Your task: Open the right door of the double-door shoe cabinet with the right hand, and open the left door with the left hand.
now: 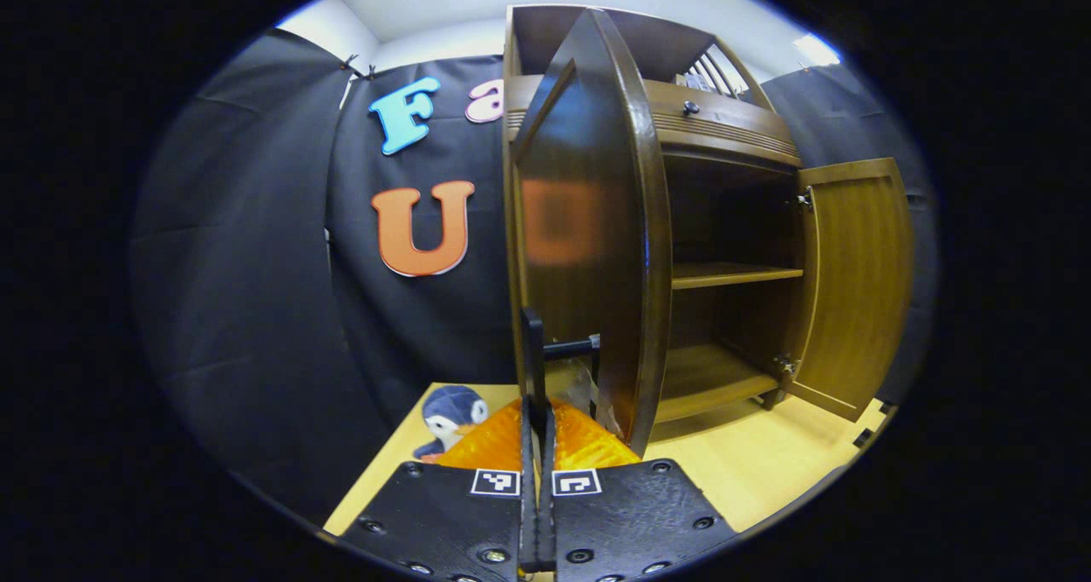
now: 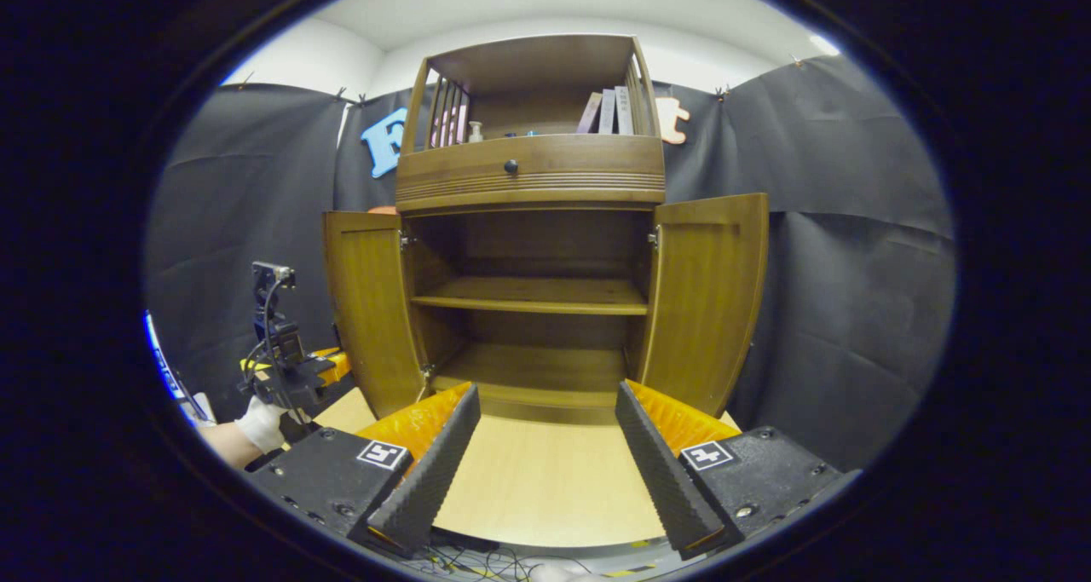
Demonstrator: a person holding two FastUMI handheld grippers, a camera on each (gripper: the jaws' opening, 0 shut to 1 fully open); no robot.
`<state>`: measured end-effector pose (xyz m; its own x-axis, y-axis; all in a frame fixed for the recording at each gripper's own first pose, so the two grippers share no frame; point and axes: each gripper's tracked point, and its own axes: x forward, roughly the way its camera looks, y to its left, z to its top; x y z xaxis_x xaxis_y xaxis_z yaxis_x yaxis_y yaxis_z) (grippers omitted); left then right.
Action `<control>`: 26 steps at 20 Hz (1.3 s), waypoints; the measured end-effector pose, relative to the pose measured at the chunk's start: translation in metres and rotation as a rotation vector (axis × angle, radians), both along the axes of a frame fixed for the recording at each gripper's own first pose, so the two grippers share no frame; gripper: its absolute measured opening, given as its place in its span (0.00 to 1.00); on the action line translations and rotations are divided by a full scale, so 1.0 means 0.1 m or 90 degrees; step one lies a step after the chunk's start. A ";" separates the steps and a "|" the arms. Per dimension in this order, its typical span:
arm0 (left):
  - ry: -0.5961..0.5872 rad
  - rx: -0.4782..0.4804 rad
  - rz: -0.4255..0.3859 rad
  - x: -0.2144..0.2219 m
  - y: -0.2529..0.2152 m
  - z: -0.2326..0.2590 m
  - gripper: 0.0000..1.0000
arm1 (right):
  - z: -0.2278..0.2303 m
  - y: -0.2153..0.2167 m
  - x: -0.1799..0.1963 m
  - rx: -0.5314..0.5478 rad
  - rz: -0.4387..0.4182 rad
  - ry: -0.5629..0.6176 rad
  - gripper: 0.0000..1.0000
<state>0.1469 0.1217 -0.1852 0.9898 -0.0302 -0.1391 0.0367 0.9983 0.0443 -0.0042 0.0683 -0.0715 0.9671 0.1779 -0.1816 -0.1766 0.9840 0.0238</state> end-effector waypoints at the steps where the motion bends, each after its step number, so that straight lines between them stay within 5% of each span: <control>1: -0.006 -0.002 0.000 0.00 0.10 0.02 0.00 | -0.01 0.02 -0.01 0.000 0.002 0.001 1.00; 9: -0.024 0.007 -0.092 0.06 0.43 0.04 0.00 | -0.03 0.12 -0.06 -0.008 0.021 0.016 1.00; 15: -0.018 -0.052 -0.160 0.13 0.66 0.03 0.00 | -0.08 0.23 -0.06 -0.023 0.040 0.030 1.00; 16: -0.013 -0.050 -0.168 0.13 0.66 0.03 0.09 | -0.08 0.24 -0.06 -0.024 0.042 0.032 1.00; 17: -0.005 -0.049 -0.176 0.13 0.65 0.01 0.01 | -0.09 0.25 -0.06 -0.023 0.044 0.035 1.00; 22: 0.003 -0.035 -0.162 0.08 0.65 0.01 0.02 | -0.13 0.30 -0.09 -0.021 0.053 0.042 1.00; 23: 0.002 -0.036 -0.152 0.07 0.68 0.02 0.16 | -0.13 0.29 -0.09 -0.022 0.053 0.041 1.00; 24: 0.001 -0.043 -0.153 0.04 0.69 0.03 0.00 | -0.12 0.29 -0.09 -0.023 0.052 0.041 1.00; 25: -0.004 -0.048 -0.147 -0.01 0.72 0.08 0.11 | -0.12 0.29 -0.08 -0.023 0.052 0.041 1.00; 26: -0.009 -0.052 -0.148 -0.04 0.74 0.11 0.44 | -0.12 0.28 -0.09 -0.022 0.052 0.041 1.00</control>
